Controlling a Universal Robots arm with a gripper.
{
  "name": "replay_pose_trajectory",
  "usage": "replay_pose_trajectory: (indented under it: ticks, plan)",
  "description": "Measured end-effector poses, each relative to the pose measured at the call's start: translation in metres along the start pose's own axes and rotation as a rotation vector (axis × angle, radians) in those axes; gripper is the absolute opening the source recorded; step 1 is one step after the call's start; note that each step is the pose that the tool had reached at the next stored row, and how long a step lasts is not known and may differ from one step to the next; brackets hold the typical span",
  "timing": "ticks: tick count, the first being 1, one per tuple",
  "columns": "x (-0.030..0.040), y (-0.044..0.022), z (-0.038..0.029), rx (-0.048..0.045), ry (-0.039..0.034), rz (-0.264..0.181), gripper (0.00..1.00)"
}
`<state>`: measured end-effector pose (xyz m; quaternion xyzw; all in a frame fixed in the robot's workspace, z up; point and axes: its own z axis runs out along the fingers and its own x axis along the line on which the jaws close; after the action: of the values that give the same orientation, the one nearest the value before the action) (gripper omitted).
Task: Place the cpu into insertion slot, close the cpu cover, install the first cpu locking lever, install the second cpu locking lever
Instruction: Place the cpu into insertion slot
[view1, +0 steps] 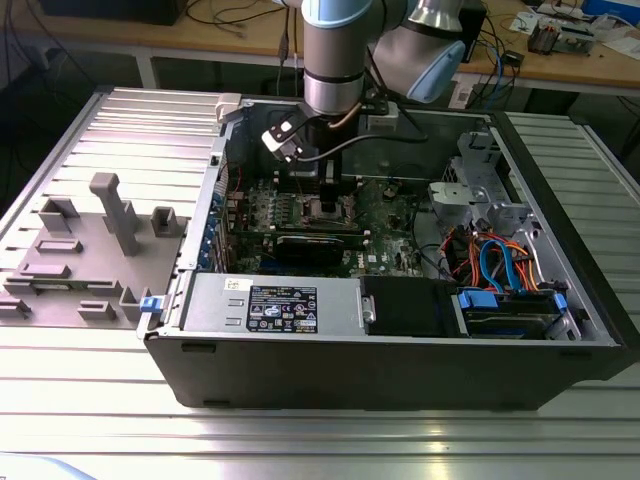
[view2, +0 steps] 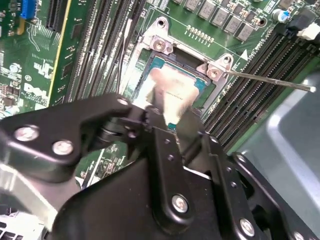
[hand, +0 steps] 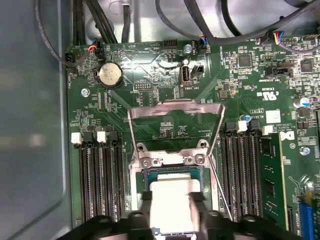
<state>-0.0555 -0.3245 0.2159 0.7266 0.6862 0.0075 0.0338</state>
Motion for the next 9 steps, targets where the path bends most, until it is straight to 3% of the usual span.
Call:
replay_pose_trajectory:
  ticks: [1, 4, 9]
  plan:
    - [-0.0001, 0.0004, -0.0030, 0.0021, 0.0000, -0.002, 0.29]
    - [-0.0001, 0.0030, -0.0056, 0.0138, 0.0000, -0.010, 0.11]
    - [0.0001, 0.0075, -0.0056, 0.0249, -0.0002, -0.023, 0.11]
